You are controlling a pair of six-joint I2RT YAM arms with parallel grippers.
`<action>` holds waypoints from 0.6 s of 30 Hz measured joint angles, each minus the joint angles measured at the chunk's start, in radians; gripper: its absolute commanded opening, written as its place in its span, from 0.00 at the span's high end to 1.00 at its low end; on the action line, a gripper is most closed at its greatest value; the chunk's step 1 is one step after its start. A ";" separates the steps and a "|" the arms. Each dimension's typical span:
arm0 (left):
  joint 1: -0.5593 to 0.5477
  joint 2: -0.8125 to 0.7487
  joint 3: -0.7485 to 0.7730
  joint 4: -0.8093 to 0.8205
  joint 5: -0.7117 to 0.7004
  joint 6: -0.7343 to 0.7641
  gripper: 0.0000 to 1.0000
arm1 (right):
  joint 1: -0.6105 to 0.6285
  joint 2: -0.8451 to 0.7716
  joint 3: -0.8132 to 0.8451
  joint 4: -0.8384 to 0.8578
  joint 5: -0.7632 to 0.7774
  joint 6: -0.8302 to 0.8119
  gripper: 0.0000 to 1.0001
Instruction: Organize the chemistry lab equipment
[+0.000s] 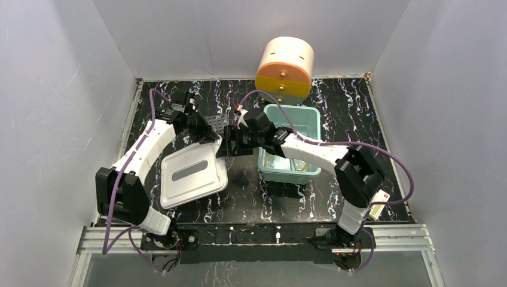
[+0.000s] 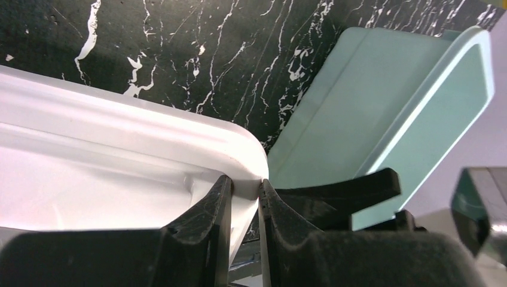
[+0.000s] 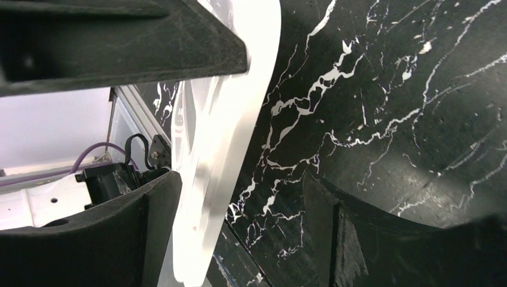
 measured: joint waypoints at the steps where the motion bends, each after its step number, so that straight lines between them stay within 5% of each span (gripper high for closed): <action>1: 0.003 -0.003 0.000 0.002 0.006 -0.005 1.00 | 0.000 0.014 0.010 0.003 -0.009 0.009 0.18; 8: 0.033 -0.008 0.000 0.029 0.056 -0.034 1.00 | 0.002 0.072 0.030 0.096 -0.106 0.077 0.30; 14: 0.042 -0.008 0.013 0.031 0.085 -0.040 0.99 | 0.002 0.120 0.043 0.158 -0.158 0.147 0.55; 18: 0.045 -0.008 0.026 0.036 0.091 -0.045 0.80 | 0.002 0.125 0.043 0.178 -0.166 0.181 0.71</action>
